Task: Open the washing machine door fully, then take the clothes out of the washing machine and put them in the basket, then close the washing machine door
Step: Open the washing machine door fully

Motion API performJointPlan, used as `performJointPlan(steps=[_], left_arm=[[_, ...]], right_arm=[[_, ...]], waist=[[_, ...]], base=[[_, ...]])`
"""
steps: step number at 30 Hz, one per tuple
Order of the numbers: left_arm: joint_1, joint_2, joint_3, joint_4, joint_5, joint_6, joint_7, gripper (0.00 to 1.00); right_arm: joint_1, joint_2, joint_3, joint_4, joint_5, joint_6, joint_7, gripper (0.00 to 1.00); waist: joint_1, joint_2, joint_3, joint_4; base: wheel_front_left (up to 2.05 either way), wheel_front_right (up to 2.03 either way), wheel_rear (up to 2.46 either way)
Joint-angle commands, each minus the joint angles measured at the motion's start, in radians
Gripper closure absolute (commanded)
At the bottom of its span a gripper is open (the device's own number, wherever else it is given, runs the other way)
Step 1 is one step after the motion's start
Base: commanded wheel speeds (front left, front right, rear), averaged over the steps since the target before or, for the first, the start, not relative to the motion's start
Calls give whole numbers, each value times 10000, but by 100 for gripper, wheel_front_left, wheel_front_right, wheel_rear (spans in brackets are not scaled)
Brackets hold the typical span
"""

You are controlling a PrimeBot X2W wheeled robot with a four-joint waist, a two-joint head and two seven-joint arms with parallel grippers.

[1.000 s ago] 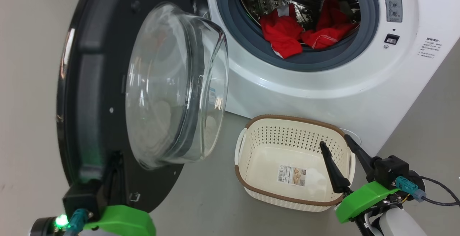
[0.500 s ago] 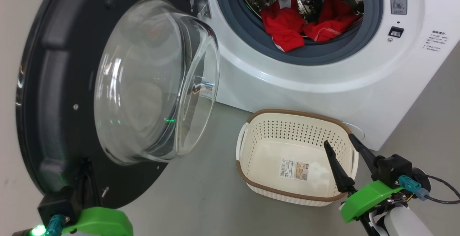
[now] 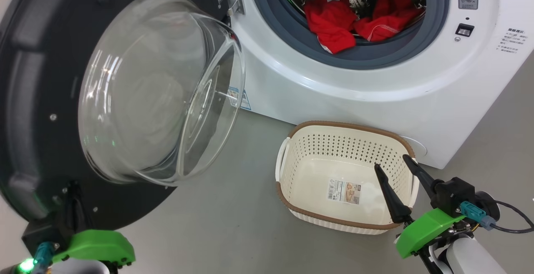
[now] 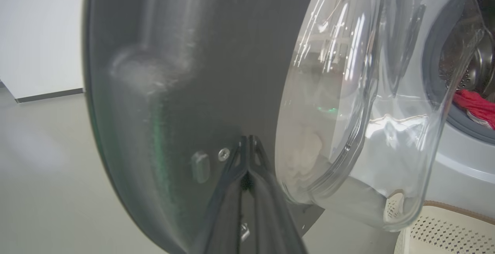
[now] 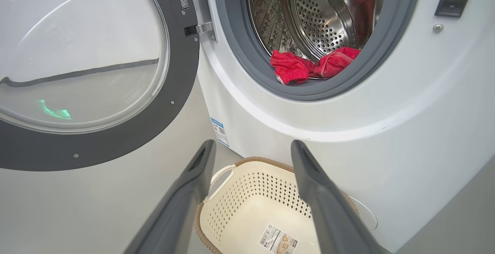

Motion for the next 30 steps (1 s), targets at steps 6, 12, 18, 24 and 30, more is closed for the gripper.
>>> performJointPlan(steps=[6, 12, 18, 24, 30], left_arm=[[-964, 564, 882, 846, -307, -158, -471, 100], [-1520, 818, 1330, 1818, -689, -364, -830, 100], [-2009, 892, 1541, 2602, -939, -655, -1116, 100], [-2661, 972, 1543, 3435, -863, -773, -1265, 100], [-3200, 1120, 1556, 4145, -694, -879, -1331, 100]], right_arm=[[-372, -145, 422, -127, -117, 62, -67, 0], [-364, -265, 467, -153, -135, 62, -67, 0], [-366, -339, 504, -142, -188, 62, -67, 0], [-457, -425, 587, -152, -222, 62, -67, 0], [-549, -477, 752, -109, -285, 62, -67, 0]], waist=[[0, 0, 46, -8], [0, 0, 79, -28], [0, 0, 208, -65], [0, 0, 363, -98], [0, 0, 469, -155]], base=[[0, 0, 0], [0, 0, 0], [0, 0, 0], [0, 0, 0], [0, 0, 0]])
